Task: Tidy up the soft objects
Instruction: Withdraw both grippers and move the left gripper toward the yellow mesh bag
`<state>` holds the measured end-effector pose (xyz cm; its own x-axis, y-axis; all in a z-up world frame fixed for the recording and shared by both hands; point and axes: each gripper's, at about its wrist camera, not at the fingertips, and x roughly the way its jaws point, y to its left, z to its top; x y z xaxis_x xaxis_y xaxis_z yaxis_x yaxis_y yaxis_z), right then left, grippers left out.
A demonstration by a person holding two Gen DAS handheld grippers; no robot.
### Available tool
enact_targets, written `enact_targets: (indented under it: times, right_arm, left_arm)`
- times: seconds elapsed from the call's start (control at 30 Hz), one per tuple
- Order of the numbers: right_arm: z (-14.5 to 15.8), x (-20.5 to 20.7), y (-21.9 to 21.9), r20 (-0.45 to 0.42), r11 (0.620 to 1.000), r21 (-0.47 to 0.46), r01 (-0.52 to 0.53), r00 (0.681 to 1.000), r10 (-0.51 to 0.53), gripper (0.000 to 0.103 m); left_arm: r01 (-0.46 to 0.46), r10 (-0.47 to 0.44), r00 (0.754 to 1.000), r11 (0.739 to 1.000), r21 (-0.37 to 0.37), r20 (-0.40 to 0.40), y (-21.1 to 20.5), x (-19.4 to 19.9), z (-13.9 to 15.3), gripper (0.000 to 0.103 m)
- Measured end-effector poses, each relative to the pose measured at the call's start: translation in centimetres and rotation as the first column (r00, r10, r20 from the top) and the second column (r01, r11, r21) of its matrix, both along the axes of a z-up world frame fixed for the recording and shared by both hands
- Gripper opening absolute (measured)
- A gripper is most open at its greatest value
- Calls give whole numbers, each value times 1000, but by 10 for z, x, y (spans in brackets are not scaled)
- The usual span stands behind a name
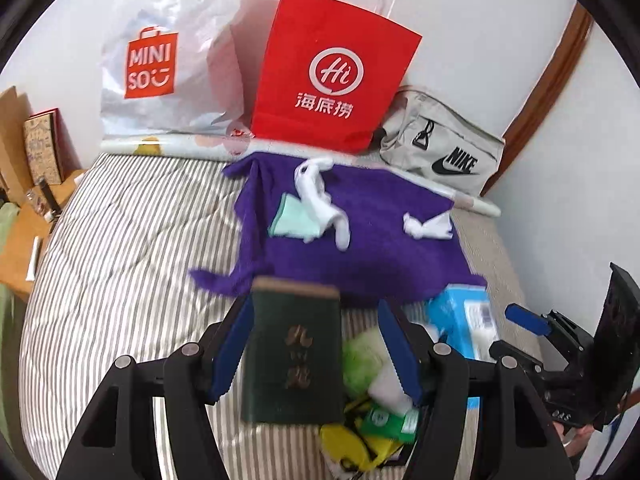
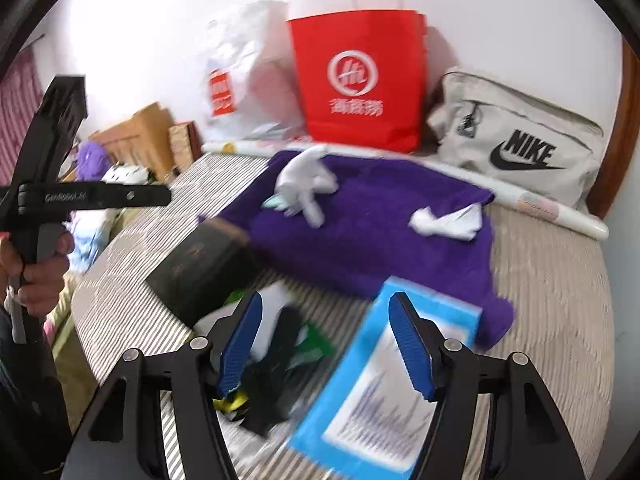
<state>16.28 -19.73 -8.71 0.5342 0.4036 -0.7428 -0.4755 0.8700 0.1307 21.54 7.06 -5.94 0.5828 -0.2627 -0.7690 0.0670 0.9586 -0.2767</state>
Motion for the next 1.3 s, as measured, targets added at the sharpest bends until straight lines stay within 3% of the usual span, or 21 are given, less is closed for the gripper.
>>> enact_targets:
  times: [0.1,0.27,0.6,0.67,0.7,0.73,1.07,1.3]
  right_arm:
    - [-14,-17,10,-22,1000,-9,-29,999,29,56]
    - [-37,-36,30,-29,997,-40,-71,997,70,56]
    - [-70,-31,53,-50,988,-143,-55,998,49,46]
    - [-71,-30,56,-51,989,-138,-57,997,50,40]
    - [-70,-30,57,-61,989,-130,-67,996,59,29]
    - [-68,-31,57,-65,989,-128,-72,996,65,28]
    - [-52,-57,40,-77,996,-54,-68,995,64,26]
    - [-51,-68,27,-71,999,-8,-36,997,36,26]
  left_arm:
    - [-11,11,1000,1000,16,-5,2,-18,-12,62]
    - [-44,43,999,999,-28,-14,10,-47,-35,62]
    - [-40,39,999,997,-66,-15,14,-75,-60,62]
    - [-39,38,999,997,-66,-16,16,-76,-62,62]
    - [-39,38,999,997,-65,-17,16,-77,-63,62]
    - [-37,36,999,997,-66,-18,16,-76,-63,62]
    - [-36,34,999,996,-77,-32,18,-85,-68,62]
    - [13,-14,999,999,-52,-33,0,-91,-67,62]
